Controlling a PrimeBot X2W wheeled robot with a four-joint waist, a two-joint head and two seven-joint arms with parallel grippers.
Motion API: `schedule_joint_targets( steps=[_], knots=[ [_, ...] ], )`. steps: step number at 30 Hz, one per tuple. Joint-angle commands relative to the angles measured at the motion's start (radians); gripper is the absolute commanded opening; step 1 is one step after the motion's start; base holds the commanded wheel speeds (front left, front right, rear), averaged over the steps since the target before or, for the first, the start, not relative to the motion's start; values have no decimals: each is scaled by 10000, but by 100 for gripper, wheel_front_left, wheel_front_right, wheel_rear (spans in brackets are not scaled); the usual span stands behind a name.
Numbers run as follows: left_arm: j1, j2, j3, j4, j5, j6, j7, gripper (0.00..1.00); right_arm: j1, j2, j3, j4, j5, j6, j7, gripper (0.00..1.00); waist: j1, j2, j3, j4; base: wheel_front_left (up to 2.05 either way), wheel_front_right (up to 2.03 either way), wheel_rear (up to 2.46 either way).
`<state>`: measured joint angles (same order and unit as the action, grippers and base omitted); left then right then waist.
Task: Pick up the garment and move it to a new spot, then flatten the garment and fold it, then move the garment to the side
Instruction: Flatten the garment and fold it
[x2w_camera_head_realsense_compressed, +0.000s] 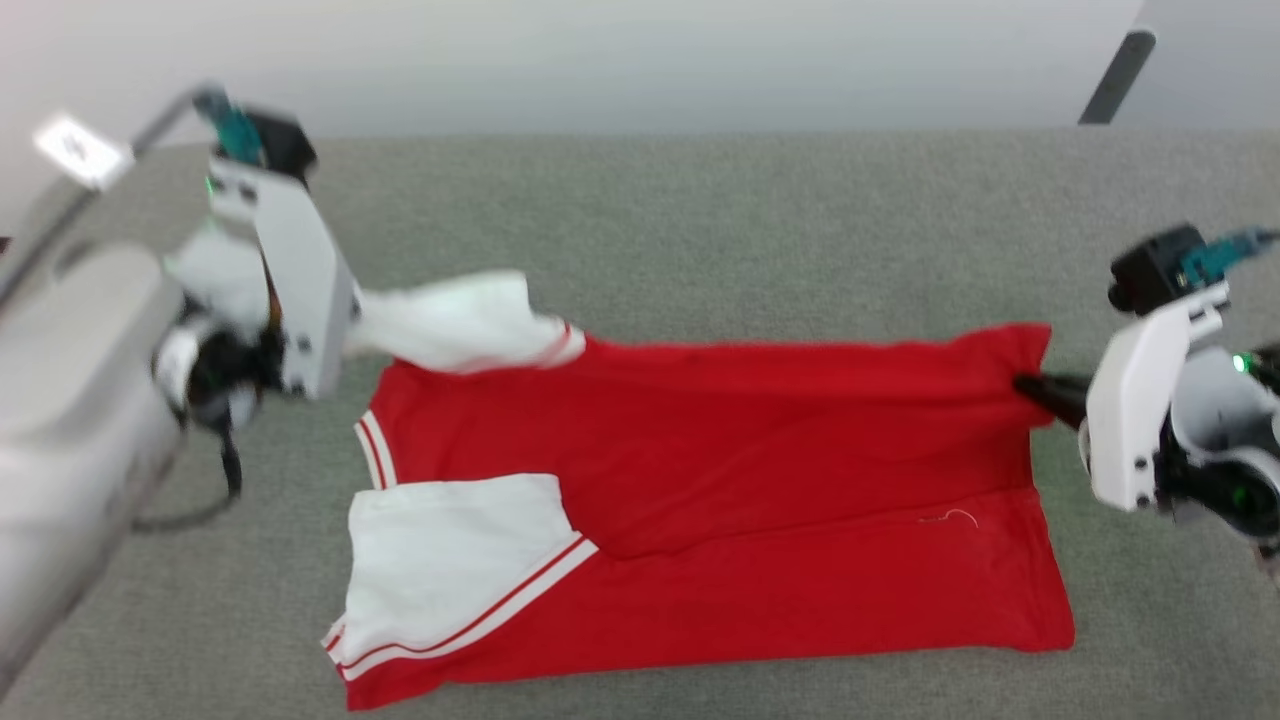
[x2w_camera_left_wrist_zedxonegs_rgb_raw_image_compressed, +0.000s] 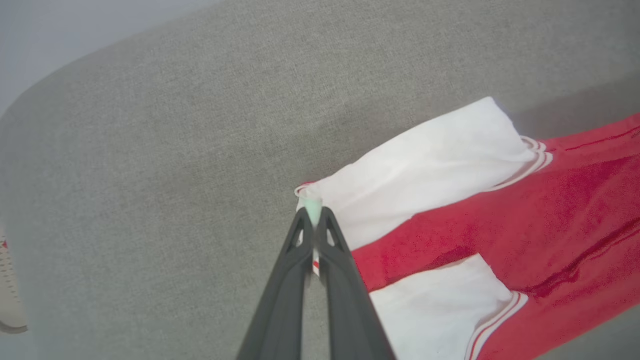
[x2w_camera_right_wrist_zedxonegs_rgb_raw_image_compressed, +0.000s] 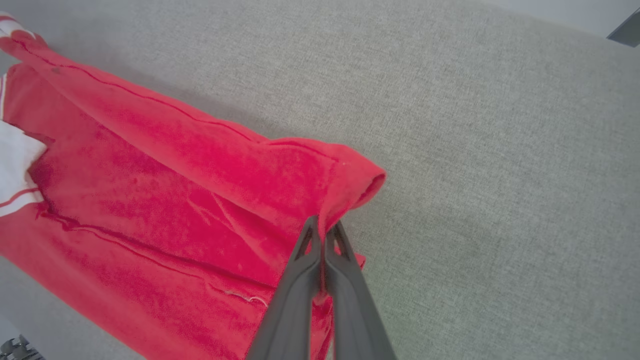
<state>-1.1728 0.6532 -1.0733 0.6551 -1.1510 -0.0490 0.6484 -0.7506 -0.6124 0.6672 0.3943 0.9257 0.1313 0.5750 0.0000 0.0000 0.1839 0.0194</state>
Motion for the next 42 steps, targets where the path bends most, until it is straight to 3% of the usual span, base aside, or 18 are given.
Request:
schedule_joint_targets(
  steps=[1,9,12,18,22,23,24,25,26,27,28,30,31,32,42],
  knots=[
    [605,368,-8,-793,-203,452,115,0,478,-128,-159,-193,101,-11,-20,0,0,0,-307,209,0,0,0],
    [2748,1868,-67,-4654,-918,2546,483,0,2044,-252,-891,-680,50,-11,135,0,0,0,-533,278,0,0,0],
    [3366,2171,-100,-5713,-1185,3097,475,0,2493,-137,-1126,-810,-57,-11,241,0,0,0,-532,275,0,0,0],
    [4130,2243,-296,-6422,-1460,3562,484,0,3032,192,-1464,-943,-422,-11,492,0,0,0,-564,247,0,0,0],
    [4282,2166,-306,-6430,-1535,3496,379,0,3164,340,-1603,-961,-545,-11,683,0,0,0,-625,217,0,0,0],
    [4339,2162,-295,-6397,-1562,3489,334,0,3179,378,-1641,-971,-624,-11,733,10,0,0,-659,202,0,0,0],
    [4376,2173,-300,-6376,-1567,3478,305,4,3208,408,-1681,-1000,-694,-11,770,37,0,0,-698,189,0,0,0],
    [4380,2200,-292,-6368,-1550,3492,299,32,3247,434,-1704,-1067,-775,-11,811,68,0,0,-742,181,0,0,0],
    [4390,2253,-245,-6408,-1538,3519,224,46,3328,464,-1767,-1178,-892,-11,863,100,0,0,-843,164,0,0,0],
    [4390,2253,-245,-6408,-1538,3519,224,46,3328,464,-1767,-1178,-892,-11,863,100,0,0,-843,164,0,0,0],
    [4393,2282,-236,-6440,-1512,3520,198,62,3370,480,-1826,-1224,-950,-11,868,100,0,0,-902,160,0,0,0],
    [4421,2359,-200,-6545,-1518,3525,148,78,3404,508,-1916,-1359,-1055,-11,890,100,0,0,-1038,150,0,0,0],
    [4442,2457,-174,-6666,-1478,3531,68,94,3471,518,-2018,-1463,-1162,-11,847,100,0,0,-1166,134,0,0,0],
    [4455,2497,-152,-6732,-1448,3541,-13,98,3544,531,-2070,-1499,-1161,-11,827,100,0,0,-1230,134,0,0,0],
    [5033,2793,3,-7269,-1616,3679,-635,100,4098,731,-2610,-1833,-1472,-11,705,100,0,0,-1783,87,0,0,0]
  ],
)
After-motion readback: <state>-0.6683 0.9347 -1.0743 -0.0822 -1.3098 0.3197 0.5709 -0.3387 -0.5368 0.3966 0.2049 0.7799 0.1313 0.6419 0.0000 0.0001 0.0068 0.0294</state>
